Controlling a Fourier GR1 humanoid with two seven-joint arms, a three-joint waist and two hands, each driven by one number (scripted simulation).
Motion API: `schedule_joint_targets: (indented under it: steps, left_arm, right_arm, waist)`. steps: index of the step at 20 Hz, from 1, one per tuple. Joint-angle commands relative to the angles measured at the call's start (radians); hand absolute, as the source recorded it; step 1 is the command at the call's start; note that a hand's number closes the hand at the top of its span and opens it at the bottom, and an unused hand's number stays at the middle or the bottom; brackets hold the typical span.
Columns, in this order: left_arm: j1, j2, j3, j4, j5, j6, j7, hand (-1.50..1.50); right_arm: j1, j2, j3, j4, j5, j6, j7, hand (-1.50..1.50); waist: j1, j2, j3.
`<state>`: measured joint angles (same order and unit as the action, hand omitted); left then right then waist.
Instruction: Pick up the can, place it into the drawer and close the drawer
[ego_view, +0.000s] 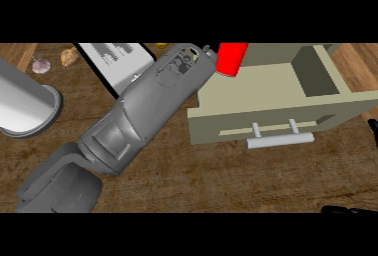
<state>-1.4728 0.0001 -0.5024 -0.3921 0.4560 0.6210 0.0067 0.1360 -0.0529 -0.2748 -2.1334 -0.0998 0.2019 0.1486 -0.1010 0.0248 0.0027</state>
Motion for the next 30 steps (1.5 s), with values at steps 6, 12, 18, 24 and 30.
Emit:
schedule_joint_targets:
  steps: [6, 12, 18, 24, 30]
  left_arm:
    - [0.019, 0.0, -0.093, 0.042, 0.024, 0.059, -0.033, -1.5]
    - [0.031, 0.0, -0.102, 0.048, 0.065, 0.106, -0.043, -1.5]
    - [0.071, 0.0, -0.139, 0.021, 0.095, 0.137, -0.065, -1.5]
    - [0.039, 0.0, -0.115, 0.021, 0.148, 0.152, -0.057, -1.5]
    - [0.004, 0.0, -0.108, 0.015, 0.191, 0.163, -0.057, -1.5]
  right_arm:
    - [-0.026, 0.003, 0.027, 0.003, 0.016, 0.0, -0.005, -1.5]
    - [-0.012, 0.013, 0.026, 0.027, 0.012, 0.009, -0.039, -1.5]
    - [-0.038, 0.004, 0.034, -0.003, 0.029, -0.01, 0.002, -1.5]
    - [-0.017, -0.039, 0.035, -0.063, 0.132, -0.004, -0.046, -1.5]
    - [-0.088, -0.092, 0.084, -0.049, 0.288, -0.008, -0.107, -1.5]
  waist:
    - [-0.026, 0.006, 0.0]
    - [-0.035, 0.008, 0.001]
    - [-0.026, 0.006, 0.0]
    - [-0.025, 0.003, -0.001]
    - [-0.006, 0.007, -0.001]
